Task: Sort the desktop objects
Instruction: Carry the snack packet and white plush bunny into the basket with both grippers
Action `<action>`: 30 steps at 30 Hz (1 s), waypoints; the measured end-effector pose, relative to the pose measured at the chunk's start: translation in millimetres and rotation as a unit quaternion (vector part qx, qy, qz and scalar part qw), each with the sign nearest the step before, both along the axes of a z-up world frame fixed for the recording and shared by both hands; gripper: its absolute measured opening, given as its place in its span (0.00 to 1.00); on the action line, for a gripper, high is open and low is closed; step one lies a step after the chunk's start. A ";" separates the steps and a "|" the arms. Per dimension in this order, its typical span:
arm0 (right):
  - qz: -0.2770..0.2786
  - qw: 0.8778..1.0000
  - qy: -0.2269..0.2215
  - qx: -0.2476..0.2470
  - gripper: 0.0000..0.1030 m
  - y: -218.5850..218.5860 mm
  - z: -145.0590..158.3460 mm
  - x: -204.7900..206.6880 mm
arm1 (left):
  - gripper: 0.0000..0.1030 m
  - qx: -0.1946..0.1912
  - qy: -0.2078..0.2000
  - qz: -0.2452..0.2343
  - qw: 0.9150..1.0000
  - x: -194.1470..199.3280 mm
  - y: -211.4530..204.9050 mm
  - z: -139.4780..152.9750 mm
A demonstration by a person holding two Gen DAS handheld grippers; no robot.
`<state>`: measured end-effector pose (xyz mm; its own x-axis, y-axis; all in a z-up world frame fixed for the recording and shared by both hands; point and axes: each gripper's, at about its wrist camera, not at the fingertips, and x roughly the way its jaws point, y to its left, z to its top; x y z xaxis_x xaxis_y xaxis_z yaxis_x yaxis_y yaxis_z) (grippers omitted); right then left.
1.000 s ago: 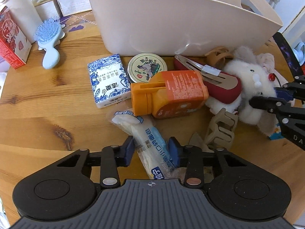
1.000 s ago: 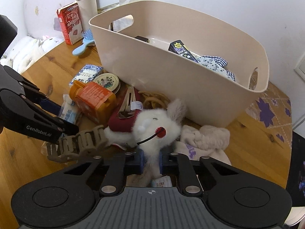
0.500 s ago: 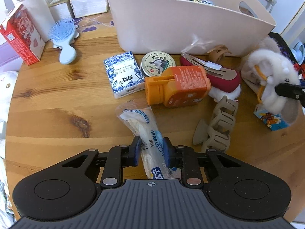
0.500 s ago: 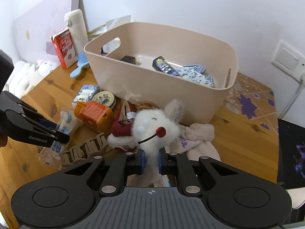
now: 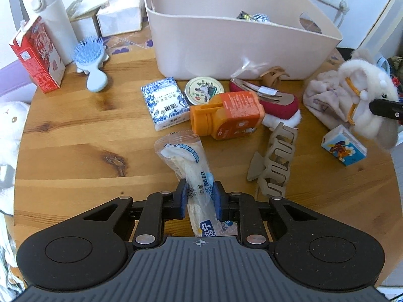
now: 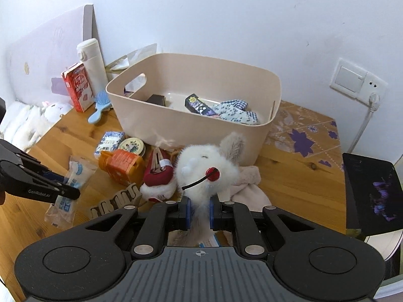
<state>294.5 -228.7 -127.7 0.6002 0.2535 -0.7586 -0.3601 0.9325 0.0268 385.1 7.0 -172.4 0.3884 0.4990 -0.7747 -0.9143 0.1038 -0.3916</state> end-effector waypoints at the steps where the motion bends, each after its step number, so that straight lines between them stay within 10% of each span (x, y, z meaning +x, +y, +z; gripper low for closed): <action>1: -0.002 1.000 -0.002 0.002 0.12 -0.8 1.9 -1.1 | 0.20 0.004 0.000 0.002 1.000 -1.5 -1.4 2.4; 30: -0.012 0.996 -0.088 0.005 0.13 -12.0 57.6 61.7 | 0.19 0.154 0.002 0.094 0.984 -40.7 80.8 115.4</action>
<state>356.2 -240.7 -70.2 0.7299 0.2451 -0.6381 -0.3377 0.9409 -0.0248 344.4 87.8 -57.0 0.2641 0.7729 -0.5770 -0.9303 0.0461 -0.3640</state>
